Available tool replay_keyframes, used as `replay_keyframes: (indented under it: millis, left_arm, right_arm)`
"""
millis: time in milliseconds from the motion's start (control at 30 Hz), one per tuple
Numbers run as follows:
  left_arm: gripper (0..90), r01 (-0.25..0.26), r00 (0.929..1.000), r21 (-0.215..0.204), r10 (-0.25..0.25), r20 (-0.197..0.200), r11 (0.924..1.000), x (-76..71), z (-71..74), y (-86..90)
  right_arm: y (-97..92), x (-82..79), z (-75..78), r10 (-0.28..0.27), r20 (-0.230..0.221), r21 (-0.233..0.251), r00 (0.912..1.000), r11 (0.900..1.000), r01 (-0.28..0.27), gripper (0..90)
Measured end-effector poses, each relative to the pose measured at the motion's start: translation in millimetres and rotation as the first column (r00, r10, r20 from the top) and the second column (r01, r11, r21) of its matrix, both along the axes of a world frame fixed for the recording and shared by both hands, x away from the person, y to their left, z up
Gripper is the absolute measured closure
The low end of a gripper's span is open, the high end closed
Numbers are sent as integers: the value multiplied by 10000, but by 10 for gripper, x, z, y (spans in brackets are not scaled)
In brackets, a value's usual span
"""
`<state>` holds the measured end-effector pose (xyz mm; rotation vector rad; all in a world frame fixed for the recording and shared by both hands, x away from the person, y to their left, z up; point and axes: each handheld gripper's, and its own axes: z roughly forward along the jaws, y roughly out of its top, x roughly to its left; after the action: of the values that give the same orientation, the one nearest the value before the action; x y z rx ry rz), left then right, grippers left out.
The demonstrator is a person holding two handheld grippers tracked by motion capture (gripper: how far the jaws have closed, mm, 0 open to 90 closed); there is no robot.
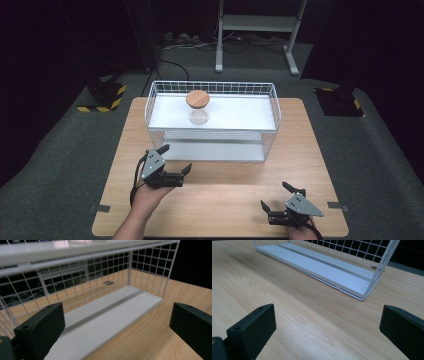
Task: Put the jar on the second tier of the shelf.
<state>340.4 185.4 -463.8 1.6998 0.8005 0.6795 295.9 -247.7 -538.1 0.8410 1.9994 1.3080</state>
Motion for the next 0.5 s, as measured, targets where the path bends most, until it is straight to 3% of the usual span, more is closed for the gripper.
replay_keyframes:
  millis: [333,500]
  left_arm:
    - [5,-50,9954,535,101,-950,9986,-200,-542,84]
    - [5,-91,9922,714,178,-1231,9974,-284,-702,126]
  right_arm:
    - [-1,-1,0,-28,7,15,10000,10000,28,0]
    - [2,-1,-1,-39,12,4,10000,10000,39,0]
